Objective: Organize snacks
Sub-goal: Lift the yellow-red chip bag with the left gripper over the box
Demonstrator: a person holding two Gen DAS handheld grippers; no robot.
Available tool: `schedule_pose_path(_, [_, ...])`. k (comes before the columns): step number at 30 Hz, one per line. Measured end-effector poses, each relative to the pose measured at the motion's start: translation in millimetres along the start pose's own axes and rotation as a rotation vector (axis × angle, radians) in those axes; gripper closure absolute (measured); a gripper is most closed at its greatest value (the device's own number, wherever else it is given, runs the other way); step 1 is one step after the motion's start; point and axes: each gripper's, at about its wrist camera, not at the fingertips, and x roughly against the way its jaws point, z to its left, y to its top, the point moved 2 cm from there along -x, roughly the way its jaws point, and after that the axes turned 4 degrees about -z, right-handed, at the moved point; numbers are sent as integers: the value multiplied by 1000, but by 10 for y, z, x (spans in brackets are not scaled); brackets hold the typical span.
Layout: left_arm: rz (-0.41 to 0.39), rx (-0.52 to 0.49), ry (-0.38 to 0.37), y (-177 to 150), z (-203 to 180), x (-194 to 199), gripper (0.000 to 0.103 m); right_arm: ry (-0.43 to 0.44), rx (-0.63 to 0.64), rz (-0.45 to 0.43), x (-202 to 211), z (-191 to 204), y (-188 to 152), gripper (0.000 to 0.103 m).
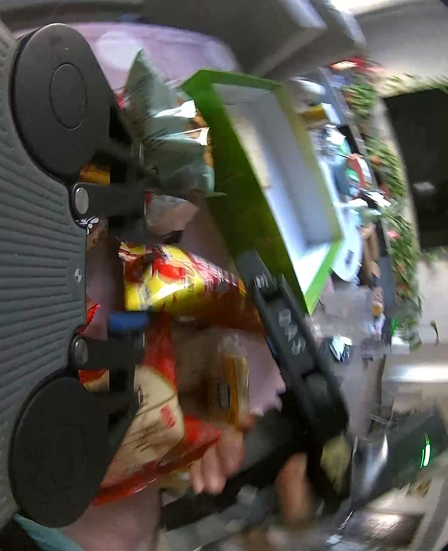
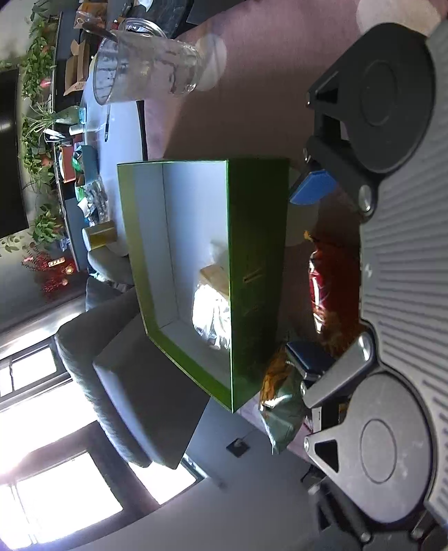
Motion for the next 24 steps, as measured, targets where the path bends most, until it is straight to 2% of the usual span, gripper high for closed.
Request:
schedule_pose_path(1, [0, 39, -1, 15, 55, -8, 77, 12, 3, 5, 3, 11, -5, 42])
schedule_pose_path(2, [-3, 64, 4, 39, 114, -2, 79, 19, 5, 17, 1, 19, 5, 62])
schedule_pose_path(3, [-15, 68, 7, 64, 148, 23, 79, 4, 9, 24, 30, 13, 11, 75])
schedule_pose_path(4, [-26, 63, 10, 81, 164, 54, 79, -12, 9, 23, 52, 5, 19, 77])
schedule_pose_path(8, [-74, 49, 9, 176, 199, 179, 79, 40, -79, -9, 213, -65, 75, 77])
schedule_pose_path(12, [-118, 40, 34, 317, 228, 231, 79, 44, -77, -60, 356, 48, 165, 77])
schedule_pose_path(16, [-157, 59, 22, 446, 272, 306, 79, 51, -94, -121, 522, 106, 285, 77])
schedule_pose_path(24, [-181, 12, 48, 799, 307, 212, 78, 46, -151, -204, 549, 16, 586, 77])
